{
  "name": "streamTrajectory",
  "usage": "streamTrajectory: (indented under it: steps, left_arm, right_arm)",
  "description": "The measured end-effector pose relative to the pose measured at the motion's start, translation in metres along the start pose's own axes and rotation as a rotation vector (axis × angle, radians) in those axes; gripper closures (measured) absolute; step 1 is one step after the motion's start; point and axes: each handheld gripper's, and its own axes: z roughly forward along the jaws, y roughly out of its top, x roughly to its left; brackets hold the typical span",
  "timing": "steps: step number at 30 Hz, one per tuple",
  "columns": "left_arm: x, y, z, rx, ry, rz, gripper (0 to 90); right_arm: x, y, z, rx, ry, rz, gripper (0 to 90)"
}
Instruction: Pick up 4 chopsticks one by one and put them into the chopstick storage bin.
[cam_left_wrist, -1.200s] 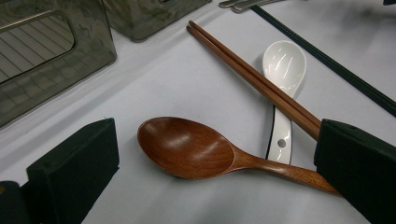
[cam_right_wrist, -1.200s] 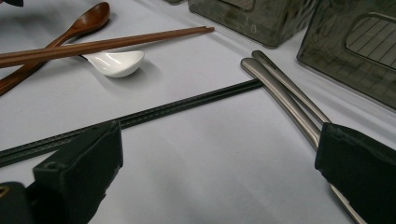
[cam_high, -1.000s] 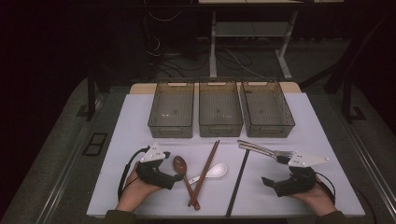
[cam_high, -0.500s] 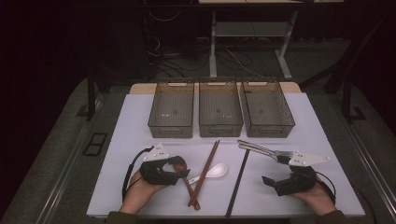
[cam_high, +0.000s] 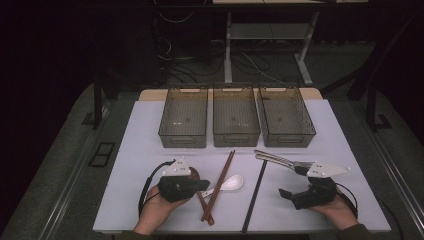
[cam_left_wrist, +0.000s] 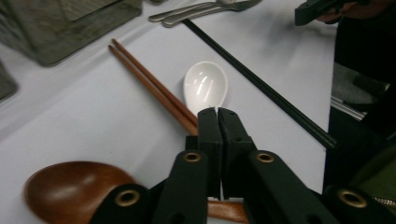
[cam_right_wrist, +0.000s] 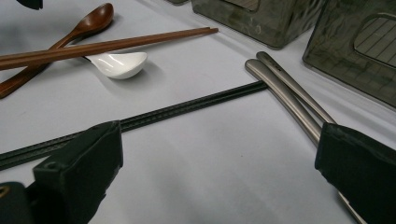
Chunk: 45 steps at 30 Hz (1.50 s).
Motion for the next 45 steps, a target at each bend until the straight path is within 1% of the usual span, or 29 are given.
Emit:
streamTrajectory:
  steps: [2,5,6,7,8,10,11,12,14,16,17,20,21,23,24,30,32,35,45]
  left_arm:
    - [-0.001,0.001,0.002,0.005,-0.005,0.003,88.7]
    - [-0.006,0.003,0.010,0.023,-0.022,0.008,88.7]
    - [-0.007,0.003,0.012,0.032,-0.028,0.015,88.8]
    - [-0.007,0.003,0.012,0.032,-0.028,0.015,88.8]
    - [-0.009,0.004,0.017,0.044,-0.039,0.021,88.7]
    - [-0.010,0.004,0.019,0.052,-0.043,0.025,88.7]
    - [-0.013,0.004,0.025,0.064,-0.053,0.028,88.8]
    - [-0.013,0.004,0.025,0.064,-0.053,0.028,88.8]
    - [-0.017,0.004,0.032,0.087,-0.067,0.040,88.8]
    - [-0.018,0.003,0.034,0.097,-0.067,0.044,88.8]
    - [-0.020,0.003,0.037,0.112,-0.068,0.049,88.7]
    - [-0.021,0.001,0.040,0.124,-0.067,0.047,88.8]
    - [-0.023,0.000,0.042,0.140,-0.063,0.047,88.8]
    - [-0.023,-0.001,0.044,0.152,-0.066,0.041,88.8]
    - [-0.023,-0.002,0.044,0.159,-0.066,0.047,88.8]
    - [-0.023,-0.003,0.047,0.175,-0.067,0.045,88.8]
    - [-0.023,-0.004,0.047,0.190,-0.064,0.051,88.8]
    - [-0.023,-0.004,0.048,0.199,-0.056,0.059,88.8]
    - [-0.020,-0.005,0.045,0.211,-0.041,0.049,88.8]
  right_arm:
    - [0.000,0.000,0.000,0.002,-0.002,-0.003,0.9]
    - [0.001,0.000,0.000,0.002,-0.005,-0.005,0.9]
    - [0.001,-0.001,0.000,0.002,-0.006,-0.004,0.9]
    - [0.001,-0.001,0.000,0.003,-0.007,-0.003,0.9]
    - [0.001,-0.001,-0.001,0.003,-0.009,-0.002,0.9]
    - [0.002,-0.001,-0.001,0.007,-0.010,-0.001,0.9]
    - [0.002,-0.001,0.000,0.009,-0.011,-0.004,0.9]
    - [0.002,-0.001,0.000,0.010,-0.012,-0.006,0.9]
    - [0.002,-0.002,-0.001,0.012,-0.012,-0.006,0.9]
    - [0.002,-0.002,-0.001,0.011,-0.013,-0.007,0.9]
    - [0.002,-0.002,-0.001,0.011,-0.013,-0.008,0.9]
    - [0.002,-0.002,-0.001,0.013,-0.015,-0.009,0.9]
    - [0.002,-0.002,-0.001,0.013,-0.016,-0.008,0.9]
    - [0.002,-0.002,-0.001,0.014,-0.016,-0.008,0.9]
    - [0.002,-0.002,0.000,0.015,-0.016,-0.008,0.9]
    - [0.002,-0.002,0.000,0.017,-0.019,-0.009,0.9]
    - [0.002,-0.002,0.000,0.018,-0.020,-0.009,0.9]
    - [0.002,-0.002,0.000,0.018,-0.022,-0.010,0.9]
    - [0.002,-0.003,0.000,0.022,-0.023,-0.017,0.9]
